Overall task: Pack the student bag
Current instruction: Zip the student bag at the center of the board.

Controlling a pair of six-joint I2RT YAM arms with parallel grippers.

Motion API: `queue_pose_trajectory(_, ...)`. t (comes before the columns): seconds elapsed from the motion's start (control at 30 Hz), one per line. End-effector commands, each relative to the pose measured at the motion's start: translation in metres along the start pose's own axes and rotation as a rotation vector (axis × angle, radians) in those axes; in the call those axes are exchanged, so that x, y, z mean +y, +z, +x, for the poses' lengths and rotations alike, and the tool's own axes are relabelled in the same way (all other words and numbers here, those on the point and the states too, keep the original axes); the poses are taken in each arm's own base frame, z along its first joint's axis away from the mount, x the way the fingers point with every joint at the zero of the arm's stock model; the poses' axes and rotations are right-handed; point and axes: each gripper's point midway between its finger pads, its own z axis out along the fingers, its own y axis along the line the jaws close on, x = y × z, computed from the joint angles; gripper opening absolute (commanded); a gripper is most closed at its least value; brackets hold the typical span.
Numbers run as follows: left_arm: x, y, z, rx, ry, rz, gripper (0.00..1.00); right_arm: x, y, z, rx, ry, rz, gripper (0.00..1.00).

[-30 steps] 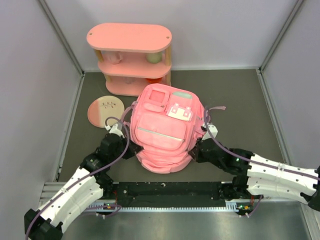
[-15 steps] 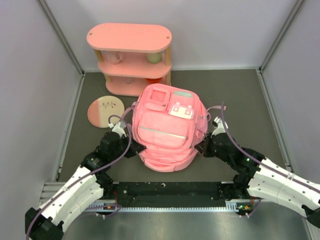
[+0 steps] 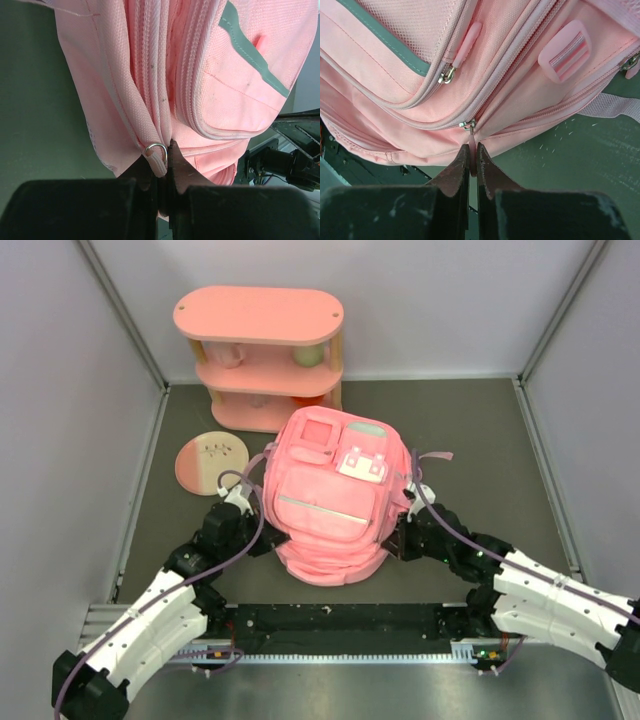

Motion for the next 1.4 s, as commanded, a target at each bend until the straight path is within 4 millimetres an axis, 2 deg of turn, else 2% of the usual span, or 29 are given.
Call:
queue_pose_trajectory(0.0, -0.007, 0.003, -0.02, -0.083, 0.061, 0.033, 0.0, -0.007, 0.004, 0.015, 0.063, -0.043, 0.003, 0.0)
queue_pose_trajectory(0.37, -0.007, 0.003, -0.021, -0.085, 0.057, 0.031, 0.0, -0.015, 0.019, 0.023, 0.094, -0.006, 0.052, 0.0)
queue_pose_trajectory(0.6, -0.007, 0.004, -0.02, -0.081, 0.055, 0.031, 0.0, -0.012, 0.026, 0.025, 0.092, 0.022, 0.038, 0.05)
queue_pose_trajectory(0.97, -0.007, 0.005, -0.019, -0.08, 0.052, 0.037, 0.0, -0.025, 0.038, 0.039, 0.111, 0.059, 0.083, 0.09)
queue_pose_trajectory(1.2, -0.007, 0.004, -0.019, -0.078, 0.053, 0.038, 0.0, -0.028, 0.044, 0.039, 0.108, 0.062, 0.101, 0.18)
queue_pose_trajectory(1.37, -0.009, 0.005, -0.017, -0.073, 0.047, 0.051, 0.0, -0.029, 0.047, 0.04, 0.113, 0.061, 0.111, 0.19)
